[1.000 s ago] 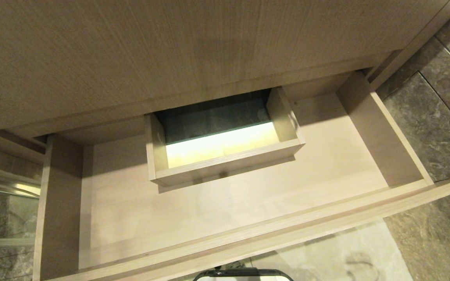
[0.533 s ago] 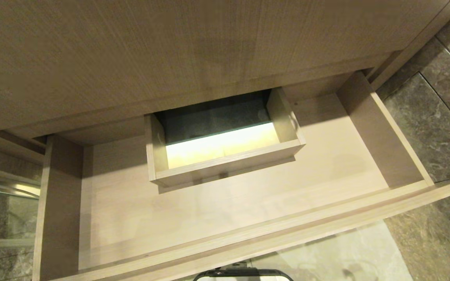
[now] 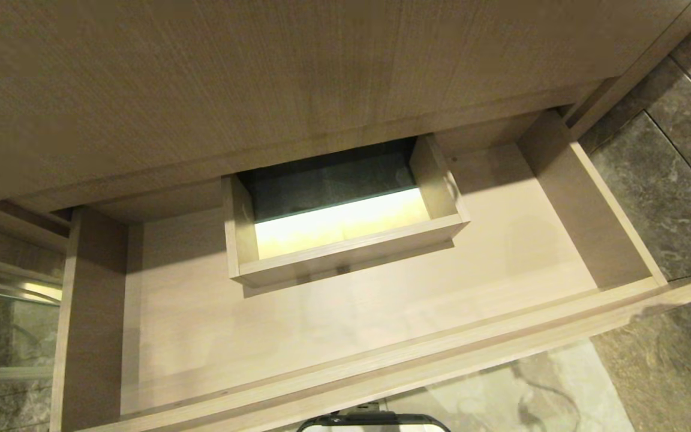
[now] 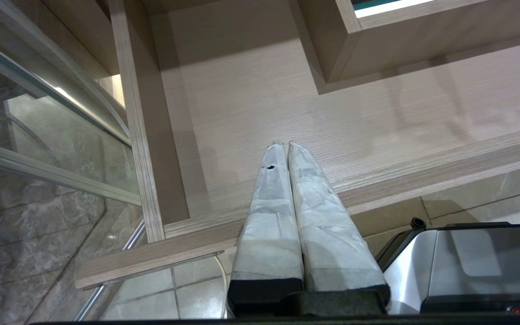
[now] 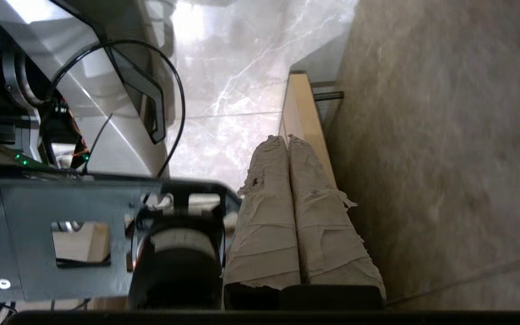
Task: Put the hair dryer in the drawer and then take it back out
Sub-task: Close the drawer
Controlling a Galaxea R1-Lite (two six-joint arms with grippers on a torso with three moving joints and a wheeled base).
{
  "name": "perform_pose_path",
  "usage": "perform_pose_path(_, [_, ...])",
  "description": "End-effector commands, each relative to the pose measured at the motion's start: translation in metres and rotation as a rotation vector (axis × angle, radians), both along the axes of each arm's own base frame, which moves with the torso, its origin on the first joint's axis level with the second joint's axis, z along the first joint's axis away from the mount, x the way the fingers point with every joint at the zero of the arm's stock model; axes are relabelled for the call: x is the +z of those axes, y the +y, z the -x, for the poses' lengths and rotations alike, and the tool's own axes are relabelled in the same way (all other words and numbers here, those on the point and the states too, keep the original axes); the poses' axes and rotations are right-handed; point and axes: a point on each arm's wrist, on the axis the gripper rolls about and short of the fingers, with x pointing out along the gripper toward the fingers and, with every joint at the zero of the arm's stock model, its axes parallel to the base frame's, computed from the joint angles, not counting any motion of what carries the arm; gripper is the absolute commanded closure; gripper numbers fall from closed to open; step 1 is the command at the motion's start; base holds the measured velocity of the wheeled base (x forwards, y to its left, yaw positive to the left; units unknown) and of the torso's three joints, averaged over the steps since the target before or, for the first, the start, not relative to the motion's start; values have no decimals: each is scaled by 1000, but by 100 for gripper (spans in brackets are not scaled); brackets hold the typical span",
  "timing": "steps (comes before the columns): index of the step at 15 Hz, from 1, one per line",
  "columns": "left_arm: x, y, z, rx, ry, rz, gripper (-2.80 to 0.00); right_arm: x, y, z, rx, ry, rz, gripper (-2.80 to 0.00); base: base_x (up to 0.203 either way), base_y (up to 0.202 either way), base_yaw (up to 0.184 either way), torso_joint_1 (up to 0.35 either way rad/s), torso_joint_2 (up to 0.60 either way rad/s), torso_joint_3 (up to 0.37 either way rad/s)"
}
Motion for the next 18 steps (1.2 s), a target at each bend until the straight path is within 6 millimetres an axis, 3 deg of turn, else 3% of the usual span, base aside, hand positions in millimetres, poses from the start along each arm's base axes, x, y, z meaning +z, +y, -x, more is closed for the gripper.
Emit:
perform_pose_path(1, [0,0,0,0,1,0,0,-17,-3,-34,10,70,-6,0,0,0,0,0,0,0])
perform_pose_path(5, [0,0,0,1,1,0,0,-16,-3,-72,66,-51,-25,0,0,0,0,0,0,0])
perform_pose_path(12, [0,0,0,0,0,0,0,3,-3,-99,112,-355,-82,0,0,0,0,0,0,0])
perform_pose_path(16, [0,0,0,0,1,0,0,51,-1,-127,225,-877,-108,0,0,0,0,0,0,0])
perform_pose_path(18, [0,0,0,0,0,0,0,66,1,-129,235,-1005,-112,0,0,0,0,0,0,0])
